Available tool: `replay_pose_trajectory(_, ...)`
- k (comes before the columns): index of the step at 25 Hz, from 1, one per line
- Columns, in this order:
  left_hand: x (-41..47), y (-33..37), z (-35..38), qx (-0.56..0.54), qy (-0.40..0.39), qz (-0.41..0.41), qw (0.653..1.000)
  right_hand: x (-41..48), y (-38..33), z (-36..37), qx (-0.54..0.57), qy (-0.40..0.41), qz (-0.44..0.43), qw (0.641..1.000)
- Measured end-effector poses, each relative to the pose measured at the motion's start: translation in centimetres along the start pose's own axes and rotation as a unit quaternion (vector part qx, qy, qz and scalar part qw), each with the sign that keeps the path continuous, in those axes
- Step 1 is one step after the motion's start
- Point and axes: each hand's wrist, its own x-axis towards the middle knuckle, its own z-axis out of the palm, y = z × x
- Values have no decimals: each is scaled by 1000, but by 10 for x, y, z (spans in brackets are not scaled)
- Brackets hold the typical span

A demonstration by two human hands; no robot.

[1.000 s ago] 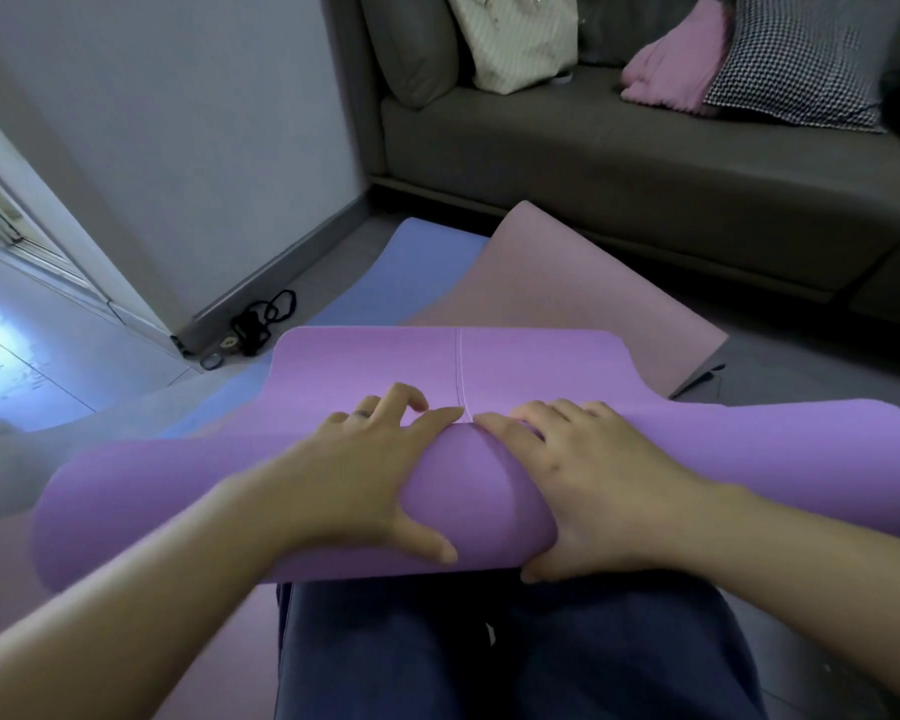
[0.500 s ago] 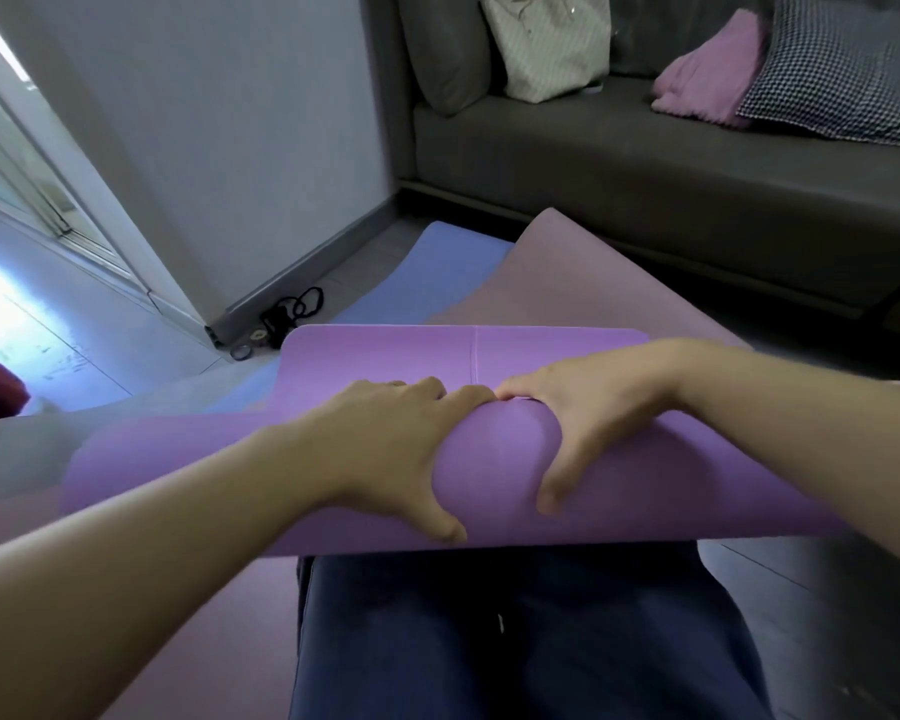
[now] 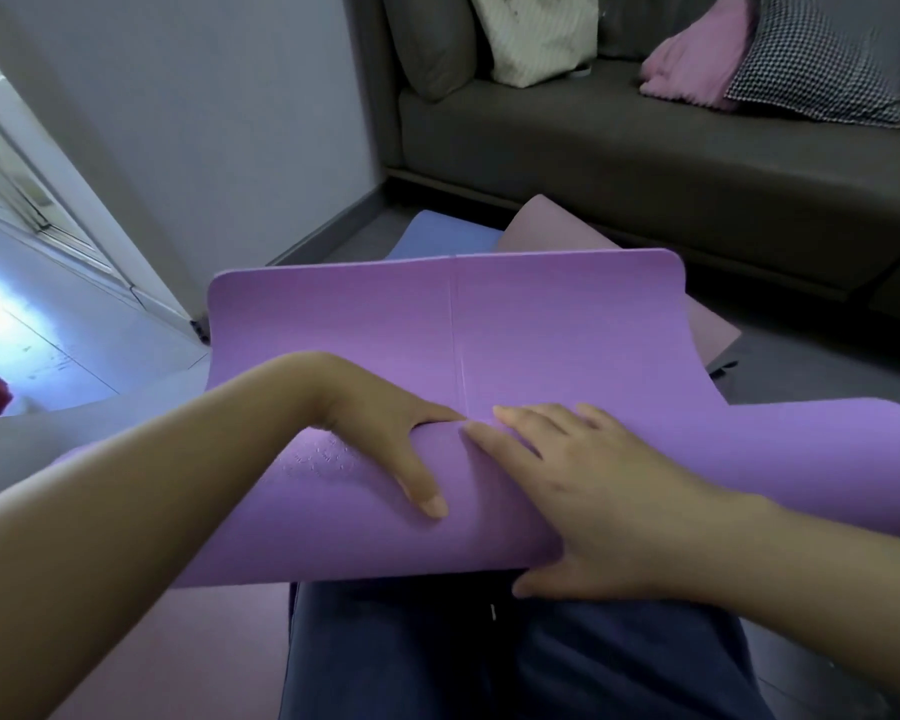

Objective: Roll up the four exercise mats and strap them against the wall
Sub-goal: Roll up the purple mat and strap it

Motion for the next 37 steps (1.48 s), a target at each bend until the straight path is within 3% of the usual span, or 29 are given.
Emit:
replay_pose_trajectory(3, -7, 1, 6, 29, 63, 9, 998, 11, 3, 13, -14, 24, 19, 999)
replay_pose_trajectory(6, -21, -9, 27, 112, 223, -6, 968, 24, 13, 8, 13, -3, 24, 1000)
replay_pose_trajectory(8, -24, -12, 52, 166, 325, -16, 931, 37, 24, -2, 67, -37, 23, 997)
replay_pose_trajectory(11, -6, -17, 81, 312, 460, -43, 830, 63, 43, -15, 199, -110, 20, 974)
replay_pose_trajectory(14, 7, -24, 71, 334, 498, -52, 799, 86, 58, -24, 279, -166, 55, 944)
replay_pose_trajectory(17, 6, -25, 56, 315, 474, -44, 821, 86, 55, -22, 258, -100, 37, 960)
replay_pose_trajectory(19, 7, -23, 46, 294, 444, -47, 845, 74, 45, -14, 171, -51, 23, 984)
replay_pose_trajectory(22, 6, -10, 31, 275, 419, -39, 864, 71, 41, -12, 34, -44, 29, 998)
replay_pose_trajectory(26, -11, 3, 22, 231, 390, -19, 891, 70, 53, -51, 100, -119, 18, 988)
replay_pose_trajectory(30, -28, 10, 35, 152, 281, -13, 948, 54, 39, -50, 171, -201, 3, 964)
replay_pose_trajectory(32, -19, 12, 47, 152, 243, -19, 958, 46, 32, -34, 200, -225, 15, 954)
replay_pose_trajectory(34, -14, 14, 47, 146, 213, -31, 966, 33, 28, -29, 209, -196, 25, 958)
replay_pose_trajectory(37, -7, 10, 25, 93, 151, -40, 983, 9, 22, -21, 49, -81, 32, 995)
